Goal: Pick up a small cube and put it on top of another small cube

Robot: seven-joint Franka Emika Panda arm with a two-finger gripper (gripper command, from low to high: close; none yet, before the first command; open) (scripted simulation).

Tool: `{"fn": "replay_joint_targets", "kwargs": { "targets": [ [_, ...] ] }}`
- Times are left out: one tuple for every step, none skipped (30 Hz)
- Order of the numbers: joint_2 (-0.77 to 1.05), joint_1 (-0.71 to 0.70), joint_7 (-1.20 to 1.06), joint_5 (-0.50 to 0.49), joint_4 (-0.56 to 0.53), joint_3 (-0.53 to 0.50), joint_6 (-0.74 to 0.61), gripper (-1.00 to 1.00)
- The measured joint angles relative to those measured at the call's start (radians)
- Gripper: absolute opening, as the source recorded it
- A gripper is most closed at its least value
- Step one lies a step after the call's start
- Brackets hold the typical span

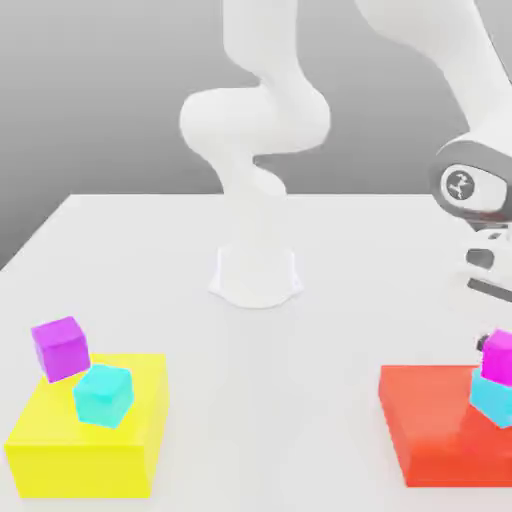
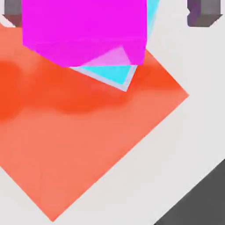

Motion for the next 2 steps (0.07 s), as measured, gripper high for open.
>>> {"fn": "replay_joint_targets", "kwargs": {
  "targets": [
    [0.008,0.003,0.005,-0.007,-0.001,-0.003,0.006,1.0],
    [-0.003,0.0,-0.002,0.003,0.0,0.0,-0.003,1.0]
  ]
}}
